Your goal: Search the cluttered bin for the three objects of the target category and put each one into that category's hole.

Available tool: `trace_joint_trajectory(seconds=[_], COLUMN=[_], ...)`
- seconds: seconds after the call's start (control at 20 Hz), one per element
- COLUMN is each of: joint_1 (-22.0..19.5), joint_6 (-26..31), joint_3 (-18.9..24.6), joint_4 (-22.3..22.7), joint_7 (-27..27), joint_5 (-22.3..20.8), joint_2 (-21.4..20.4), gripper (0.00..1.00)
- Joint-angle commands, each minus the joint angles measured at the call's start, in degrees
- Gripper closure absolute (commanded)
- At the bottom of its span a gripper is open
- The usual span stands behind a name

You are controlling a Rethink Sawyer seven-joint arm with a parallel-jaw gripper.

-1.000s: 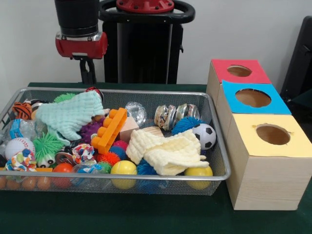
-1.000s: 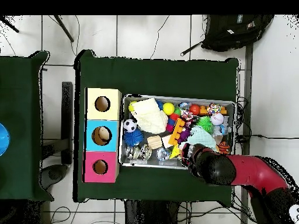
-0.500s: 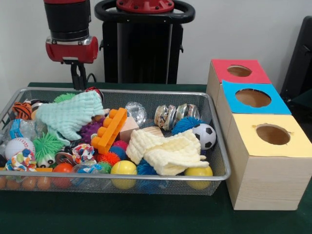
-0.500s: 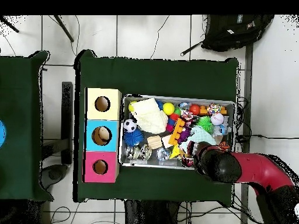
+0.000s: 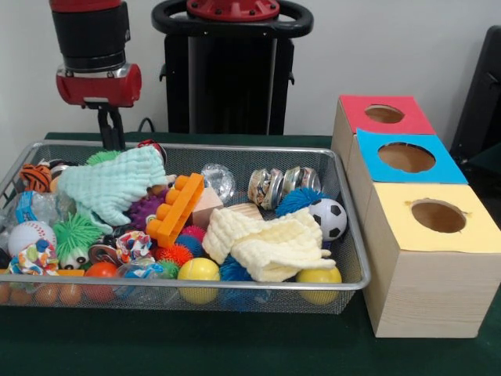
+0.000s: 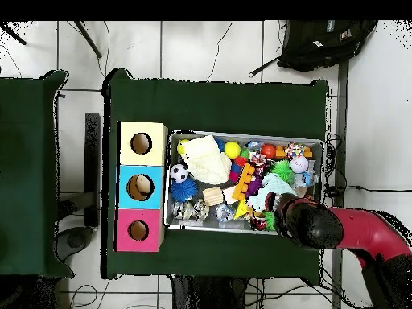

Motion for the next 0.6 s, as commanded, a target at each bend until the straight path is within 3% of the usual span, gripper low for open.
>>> trace_joint_trajectory(seconds=[0.05, 0.6], joint_1=[-2.3, -4.2], joint_6=[8.9, 10.6], joint_3=[4.8, 5.6], joint_4=[-5.8, -8.5], joint_7=[-20.5, -22.3], joint_5=[-3.8, -5.3], joint_2=[2.1, 3.8], gripper=[1.00, 1.00])
